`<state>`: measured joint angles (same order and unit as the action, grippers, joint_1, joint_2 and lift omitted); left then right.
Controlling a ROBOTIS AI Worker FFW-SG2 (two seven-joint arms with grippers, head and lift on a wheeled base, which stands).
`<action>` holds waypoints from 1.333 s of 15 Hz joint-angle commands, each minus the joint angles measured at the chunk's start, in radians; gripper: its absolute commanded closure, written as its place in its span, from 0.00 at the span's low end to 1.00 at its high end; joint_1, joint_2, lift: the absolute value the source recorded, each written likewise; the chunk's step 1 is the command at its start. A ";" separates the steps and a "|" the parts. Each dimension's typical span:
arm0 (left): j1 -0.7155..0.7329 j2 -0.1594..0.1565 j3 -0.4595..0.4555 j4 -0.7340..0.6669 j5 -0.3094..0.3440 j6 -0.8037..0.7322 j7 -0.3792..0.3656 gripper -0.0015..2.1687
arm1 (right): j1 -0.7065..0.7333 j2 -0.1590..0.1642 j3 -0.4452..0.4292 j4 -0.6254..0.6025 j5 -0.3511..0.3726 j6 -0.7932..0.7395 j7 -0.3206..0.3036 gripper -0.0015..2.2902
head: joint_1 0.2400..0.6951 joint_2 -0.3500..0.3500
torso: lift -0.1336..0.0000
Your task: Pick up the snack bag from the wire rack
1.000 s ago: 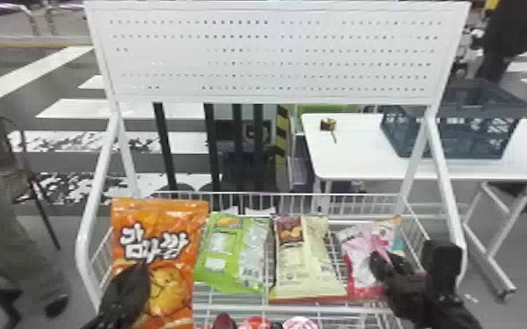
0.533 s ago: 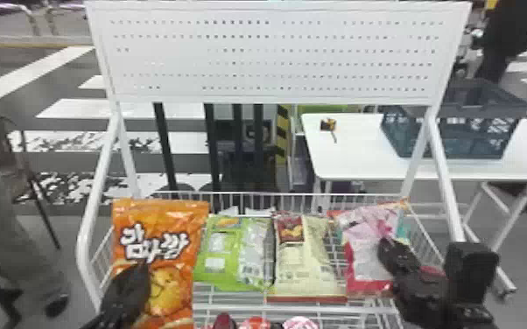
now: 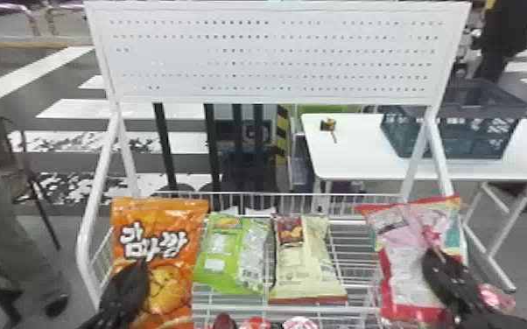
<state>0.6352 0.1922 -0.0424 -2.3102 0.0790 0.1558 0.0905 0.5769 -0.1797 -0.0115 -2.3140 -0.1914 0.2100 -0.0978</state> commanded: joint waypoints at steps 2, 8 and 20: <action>0.003 0.001 0.004 0.000 0.007 0.000 0.000 0.84 | 0.127 0.034 -0.042 -0.058 0.000 -0.128 0.009 0.96 | 0.57 0.50 | 1.00; 0.029 0.003 0.026 -0.018 0.019 -0.018 0.000 0.84 | 0.210 0.048 -0.047 -0.102 0.000 -0.152 0.013 0.96 | 0.57 0.50 | 1.00; 0.060 0.003 0.042 -0.054 0.035 -0.031 -0.006 0.84 | 0.239 0.048 -0.047 -0.111 0.013 -0.149 0.024 0.96 | 0.57 0.50 | 1.00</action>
<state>0.6921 0.1948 -0.0036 -2.3605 0.1129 0.1266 0.0840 0.8156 -0.1319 -0.0575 -2.4252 -0.1800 0.0602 -0.0734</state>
